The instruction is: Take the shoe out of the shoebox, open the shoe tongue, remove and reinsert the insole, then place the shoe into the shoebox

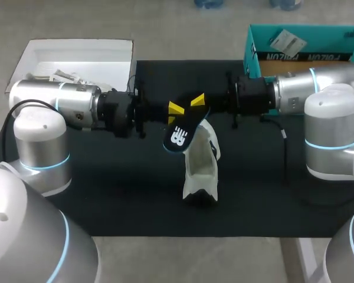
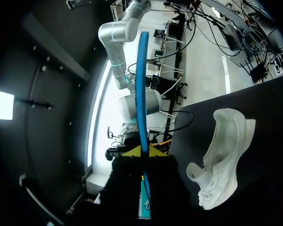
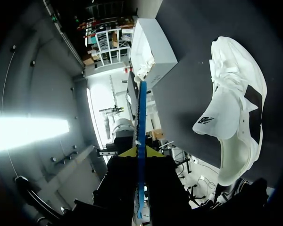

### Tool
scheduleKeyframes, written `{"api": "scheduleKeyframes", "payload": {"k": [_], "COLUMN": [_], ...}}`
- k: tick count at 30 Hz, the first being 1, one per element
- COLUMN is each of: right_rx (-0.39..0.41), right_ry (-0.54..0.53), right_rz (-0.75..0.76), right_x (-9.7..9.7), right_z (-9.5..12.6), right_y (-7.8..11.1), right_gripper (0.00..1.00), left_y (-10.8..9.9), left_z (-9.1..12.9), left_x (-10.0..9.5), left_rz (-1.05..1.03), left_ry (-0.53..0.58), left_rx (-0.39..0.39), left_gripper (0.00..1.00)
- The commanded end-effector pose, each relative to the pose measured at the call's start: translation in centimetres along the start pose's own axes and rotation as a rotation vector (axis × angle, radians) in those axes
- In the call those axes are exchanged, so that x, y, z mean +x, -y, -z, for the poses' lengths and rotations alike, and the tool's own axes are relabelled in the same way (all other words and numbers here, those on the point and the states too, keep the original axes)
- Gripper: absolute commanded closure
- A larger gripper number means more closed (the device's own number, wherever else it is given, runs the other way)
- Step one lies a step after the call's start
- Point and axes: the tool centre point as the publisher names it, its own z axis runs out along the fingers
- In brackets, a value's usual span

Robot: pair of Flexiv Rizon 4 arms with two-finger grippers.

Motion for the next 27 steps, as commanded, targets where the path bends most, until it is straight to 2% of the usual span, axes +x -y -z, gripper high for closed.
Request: {"api": "scheduleKeyframes", "payload": {"k": [1,3,4,5,6,9,12,15,18,19,20,27], "right_rx": [-0.002,-0.002,-0.002,-0.002,-0.008,-0.077,-0.110,-0.106,-0.052,-0.052,-0.083,-0.083], "right_ry": [0.003,0.003,0.003,0.003,-0.020,0.020,0.123,0.277,0.511,0.605,0.646,0.646], "right_rz": [-0.001,-0.001,-0.001,-0.001,0.020,0.069,0.134,0.217,0.320,0.316,0.304,0.304], "right_x": [0.0,0.0,0.0,0.0,-0.1,0.1,0.9,2.4,4.3,4.9,5.5,5.5], "right_z": [-0.1,-0.1,-0.1,-0.1,0.6,3.6,6.7,8.9,10.2,10.4,10.9,10.9], "right_y": [-0.1,-0.1,-0.1,-0.1,0.1,0.9,2.0,2.9,3.5,3.6,3.4,3.4], "right_gripper": [1.00,1.00,0.80,0.00,0.00,0.00,0.00,0.00,0.00,0.00,0.00,0.00], "left_y": [0.2,0.3,0.3,0.3,0.3,0.3,0.4,0.8,1.3,1.4,1.6,2.6], "left_z": [-0.1,0.0,0.1,0.3,0.4,1.0,1.5,1.8,2.0,2.1,2.1,2.0], "left_x": [0.1,0.1,0.2,0.2,0.3,0.5,0.8,1.3,1.6,1.7,1.8,2.1], "left_rz": [-0.004,-0.007,-0.008,-0.005,-0.004,0.007,0.028,0.041,0.060,0.061,0.061,0.060], "left_ry": [0.000,-0.002,-0.002,-0.001,-0.002,-0.005,-0.001,-0.007,-0.003,-0.003,-0.004,-0.019], "left_rx": [-0.003,-0.003,-0.005,-0.007,-0.009,-0.015,-0.020,-0.016,-0.004,-0.003,-0.002,-0.005], "left_gripper": [1.00,1.00,1.00,1.00,1.00,1.00,1.00,1.00,1.00,1.00,1.00,1.00]}}
